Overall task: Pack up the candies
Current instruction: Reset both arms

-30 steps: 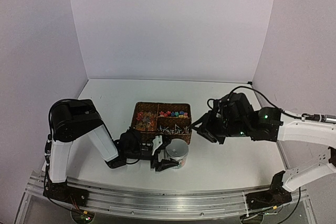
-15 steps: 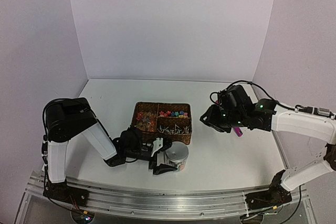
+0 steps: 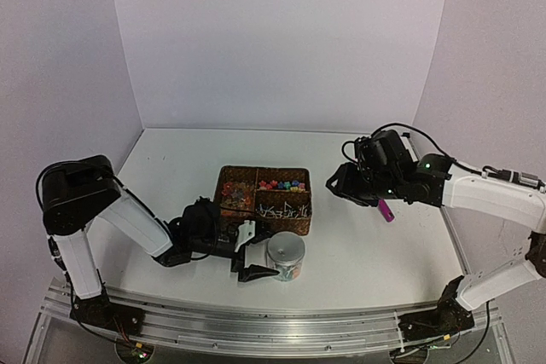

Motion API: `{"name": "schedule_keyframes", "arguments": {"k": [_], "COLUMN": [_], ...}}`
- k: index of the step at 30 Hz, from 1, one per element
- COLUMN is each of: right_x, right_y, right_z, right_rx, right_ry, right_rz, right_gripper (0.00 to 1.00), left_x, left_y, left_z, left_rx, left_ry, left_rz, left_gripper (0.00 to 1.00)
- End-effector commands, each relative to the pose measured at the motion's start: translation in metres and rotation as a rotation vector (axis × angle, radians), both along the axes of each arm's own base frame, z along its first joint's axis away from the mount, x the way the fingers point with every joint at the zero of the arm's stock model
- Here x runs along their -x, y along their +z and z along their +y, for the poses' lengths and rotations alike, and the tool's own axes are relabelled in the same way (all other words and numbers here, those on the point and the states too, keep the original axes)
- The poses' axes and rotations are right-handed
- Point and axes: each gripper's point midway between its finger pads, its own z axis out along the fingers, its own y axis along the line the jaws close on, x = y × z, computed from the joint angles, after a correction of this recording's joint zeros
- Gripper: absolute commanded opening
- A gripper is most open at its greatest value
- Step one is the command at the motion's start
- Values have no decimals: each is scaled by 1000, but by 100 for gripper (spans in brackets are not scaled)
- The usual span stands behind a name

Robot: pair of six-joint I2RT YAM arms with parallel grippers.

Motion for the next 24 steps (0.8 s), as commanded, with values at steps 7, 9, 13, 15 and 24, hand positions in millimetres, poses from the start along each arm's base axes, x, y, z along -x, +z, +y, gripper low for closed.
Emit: {"name": "schedule_keyframes", "arguments": {"k": [7, 9, 13, 15, 24], "right_x": [-113, -131, -162, -168, -129], "right_y": [51, 54, 66, 72, 69], "right_z": [-79, -95, -140, -160, -260], "right_rx": [119, 101, 83, 59, 291], "right_ry": [-187, -206, -274, -302, -550], "right_rz": [-199, -221, -299, -357, -759], "right_gripper": [54, 55, 61, 64, 97], "left_x": [-8, -21, -87, -126, -221], "left_y": [73, 84, 108, 120, 137], "left_z": [50, 63, 106, 141, 356], "left_rx": [-35, -37, -21, 17, 309], "left_ry": [103, 164, 438, 607, 1450], "left_rz": [23, 44, 138, 210, 177], "left_gripper": [100, 100, 100, 100, 100]}}
